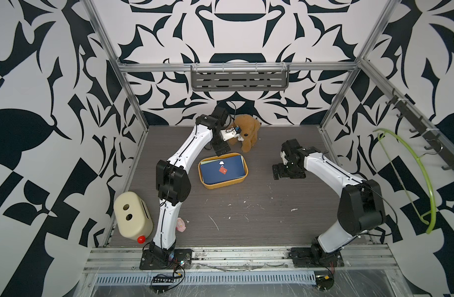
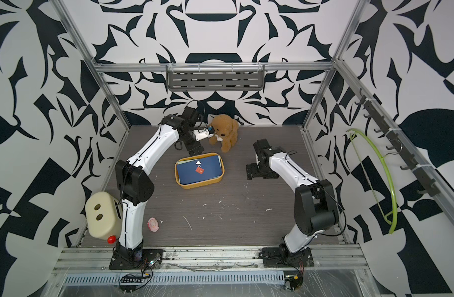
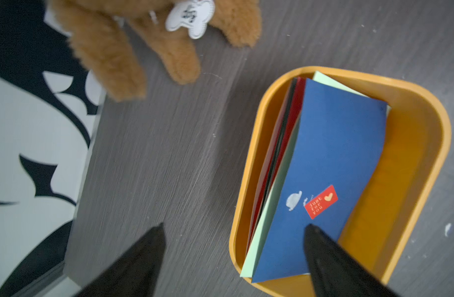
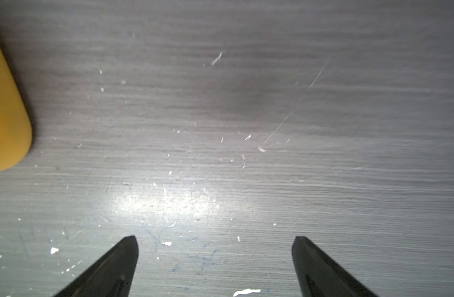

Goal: Put the sealed envelopes into the storage box
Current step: Place the envelope in the storage box, then adjust the envelope in the storage box.

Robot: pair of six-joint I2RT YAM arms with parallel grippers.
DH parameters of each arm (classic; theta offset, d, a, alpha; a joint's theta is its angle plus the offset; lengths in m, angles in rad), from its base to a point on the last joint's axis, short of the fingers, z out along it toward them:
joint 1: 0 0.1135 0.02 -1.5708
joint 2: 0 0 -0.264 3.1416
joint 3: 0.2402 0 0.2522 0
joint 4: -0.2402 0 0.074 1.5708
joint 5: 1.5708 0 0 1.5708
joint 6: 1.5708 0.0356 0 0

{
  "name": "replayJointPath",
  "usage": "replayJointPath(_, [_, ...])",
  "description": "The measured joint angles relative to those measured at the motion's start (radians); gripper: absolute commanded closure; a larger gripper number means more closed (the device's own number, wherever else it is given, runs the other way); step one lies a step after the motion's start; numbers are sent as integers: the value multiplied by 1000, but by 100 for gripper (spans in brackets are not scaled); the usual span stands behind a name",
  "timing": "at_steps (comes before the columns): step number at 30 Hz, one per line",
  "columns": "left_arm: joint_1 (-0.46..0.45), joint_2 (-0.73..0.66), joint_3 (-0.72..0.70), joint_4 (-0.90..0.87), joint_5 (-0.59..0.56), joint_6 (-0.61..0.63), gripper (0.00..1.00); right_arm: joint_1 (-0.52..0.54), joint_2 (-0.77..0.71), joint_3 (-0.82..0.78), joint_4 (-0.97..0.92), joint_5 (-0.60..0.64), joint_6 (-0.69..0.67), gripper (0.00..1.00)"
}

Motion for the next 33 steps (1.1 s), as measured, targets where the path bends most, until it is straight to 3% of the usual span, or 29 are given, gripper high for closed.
replayJointPath(7, [13, -288, -389, 212, -23, -377, 1, 0, -12, 39, 61, 61, 19, 0])
replayJointPath(12, [72, -456, -629, 321, -64, -711, 1, 10, -17, 35, 91, 110, 25, 1])
replayJointPath(17, [114, -528, -830, 357, -106, -951, 1, 94, -22, 38, 149, 81, 19, 4])
replayJointPath(20, [131, -539, -909, 379, -111, -1062, 1, 218, 35, 134, 158, 89, 18, 5])
replayJointPath(25, [145, -594, -1025, 412, -116, -1191, 1, 386, 252, 437, 187, 150, 11, 5])
replayJointPath(29, [146, -651, -1075, 423, -119, -1241, 1, 427, 431, 623, 192, 203, 6, 5])
replayJointPath(33, [146, -711, -1123, 435, -111, -1274, 1, 420, 533, 655, 189, 241, 11, 5])
